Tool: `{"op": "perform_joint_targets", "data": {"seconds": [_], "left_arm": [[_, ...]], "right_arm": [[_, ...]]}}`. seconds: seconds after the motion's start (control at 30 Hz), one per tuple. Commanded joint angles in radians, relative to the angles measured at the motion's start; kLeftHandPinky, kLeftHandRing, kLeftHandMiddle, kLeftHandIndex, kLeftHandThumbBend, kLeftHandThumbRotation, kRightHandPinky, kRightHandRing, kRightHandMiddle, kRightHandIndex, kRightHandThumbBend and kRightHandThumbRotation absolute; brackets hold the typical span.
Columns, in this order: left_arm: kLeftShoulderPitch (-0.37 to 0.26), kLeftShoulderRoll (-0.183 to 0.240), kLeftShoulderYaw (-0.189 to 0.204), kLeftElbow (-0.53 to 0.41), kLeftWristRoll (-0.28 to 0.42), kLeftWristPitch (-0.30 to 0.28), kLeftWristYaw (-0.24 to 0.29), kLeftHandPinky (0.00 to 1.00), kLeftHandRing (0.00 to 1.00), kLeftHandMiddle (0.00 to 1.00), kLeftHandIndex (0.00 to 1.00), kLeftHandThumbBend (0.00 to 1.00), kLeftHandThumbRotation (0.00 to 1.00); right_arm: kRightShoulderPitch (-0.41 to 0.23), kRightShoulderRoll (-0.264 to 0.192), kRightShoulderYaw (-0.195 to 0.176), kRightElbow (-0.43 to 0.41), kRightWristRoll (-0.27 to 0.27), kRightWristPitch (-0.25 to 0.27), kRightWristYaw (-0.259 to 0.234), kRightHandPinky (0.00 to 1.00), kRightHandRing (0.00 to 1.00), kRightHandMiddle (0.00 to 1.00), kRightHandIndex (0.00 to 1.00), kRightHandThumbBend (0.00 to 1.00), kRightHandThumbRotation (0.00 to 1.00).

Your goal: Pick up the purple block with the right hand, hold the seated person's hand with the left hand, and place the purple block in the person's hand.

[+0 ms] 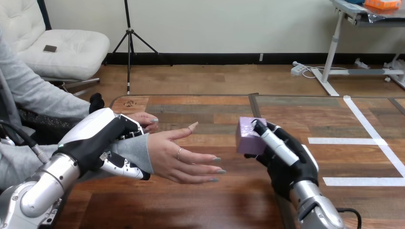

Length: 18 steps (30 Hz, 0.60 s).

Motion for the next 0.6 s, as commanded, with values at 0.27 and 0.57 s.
{"op": "perform_joint_targets", "data": {"seconds": [0.27,0.57], "left_arm": [[-0.078,-0.044,0.022,-0.026,-0.017,-0.034,0.048,0.20,0.26,0.34,0.37,0.67,0.00],[-0.078,-0.055,0.022,-0.033,-0.014,-0.028,0.057,0.20,0.26,0.34,0.37,0.66,0.00]], "right_arm": [[-0.021,0.050,0.057,-0.066,-0.017,-0.038,0.001,0.31,0.36,0.43,0.44,0.82,0.00],[-0.013,0.062,0.086,-0.079,-0.020,-0.032,-0.008,0.30,0.36,0.42,0.44,0.83,0.00]]}}
